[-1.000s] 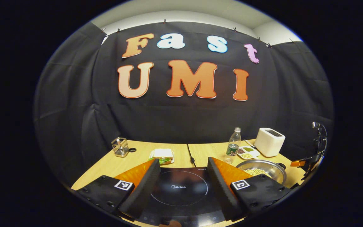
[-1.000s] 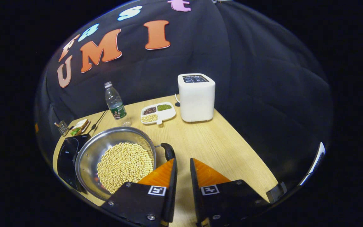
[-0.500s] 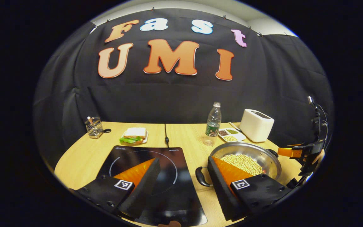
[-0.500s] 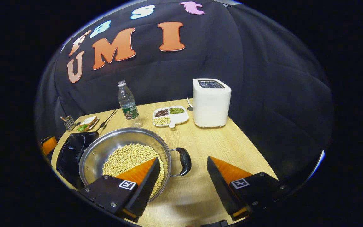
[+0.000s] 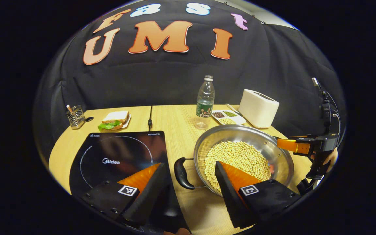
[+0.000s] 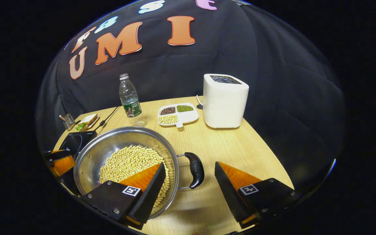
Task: First push the handle of the pot to place it horizontally, then grasp the pot with both hands and set it on the induction cooktop.
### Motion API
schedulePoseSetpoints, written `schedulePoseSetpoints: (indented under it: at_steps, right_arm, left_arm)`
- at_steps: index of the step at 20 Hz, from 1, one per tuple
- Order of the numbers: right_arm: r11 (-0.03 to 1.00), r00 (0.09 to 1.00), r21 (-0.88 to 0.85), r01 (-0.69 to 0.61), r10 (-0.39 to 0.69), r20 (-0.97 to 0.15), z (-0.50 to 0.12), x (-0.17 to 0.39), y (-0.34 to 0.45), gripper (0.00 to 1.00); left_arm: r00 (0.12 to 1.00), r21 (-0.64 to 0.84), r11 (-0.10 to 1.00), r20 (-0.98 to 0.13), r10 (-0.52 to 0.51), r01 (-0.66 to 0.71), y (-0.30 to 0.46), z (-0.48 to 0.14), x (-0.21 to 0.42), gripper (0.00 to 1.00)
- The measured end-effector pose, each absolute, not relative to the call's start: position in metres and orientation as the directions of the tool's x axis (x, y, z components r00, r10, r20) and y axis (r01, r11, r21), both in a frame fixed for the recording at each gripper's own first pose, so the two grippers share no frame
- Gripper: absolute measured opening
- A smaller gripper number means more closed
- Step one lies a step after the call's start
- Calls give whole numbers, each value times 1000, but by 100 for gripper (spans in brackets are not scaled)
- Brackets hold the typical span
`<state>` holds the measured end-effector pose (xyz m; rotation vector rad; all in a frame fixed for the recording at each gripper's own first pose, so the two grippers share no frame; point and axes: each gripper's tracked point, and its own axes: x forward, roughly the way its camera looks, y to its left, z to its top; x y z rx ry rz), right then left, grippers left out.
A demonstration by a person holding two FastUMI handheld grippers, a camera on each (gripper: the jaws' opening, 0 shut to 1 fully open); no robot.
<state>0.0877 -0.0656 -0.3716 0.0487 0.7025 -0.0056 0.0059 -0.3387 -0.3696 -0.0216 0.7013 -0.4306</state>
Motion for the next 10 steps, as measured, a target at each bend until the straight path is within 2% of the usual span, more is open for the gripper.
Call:
schedulePoseSetpoints:
  at_steps: [5,7,8,9,10]
  right_arm:
    - [999,735,30,12,11,-678,-391,95,-62,93]
    - [1000,718,29,12,11,-696,-401,97,-61,84]
    - [999,715,34,14,14,-699,-402,96,-62,70]
    - [999,715,46,17,21,-698,-403,100,-61,63]
    - [998,715,61,16,31,-698,-402,97,-61,63]
  left_arm:
    - [618,-219,915,-682,-392,338,-349,-393,2,99]
    - [618,-219,917,-685,-387,332,-351,-392,7,97]
    - [615,-224,919,-688,-385,325,-353,-392,7,98]
    - [611,-227,920,-693,-383,320,-354,-393,7,99]
    - [607,-230,920,-697,-382,316,-354,-393,9,99]
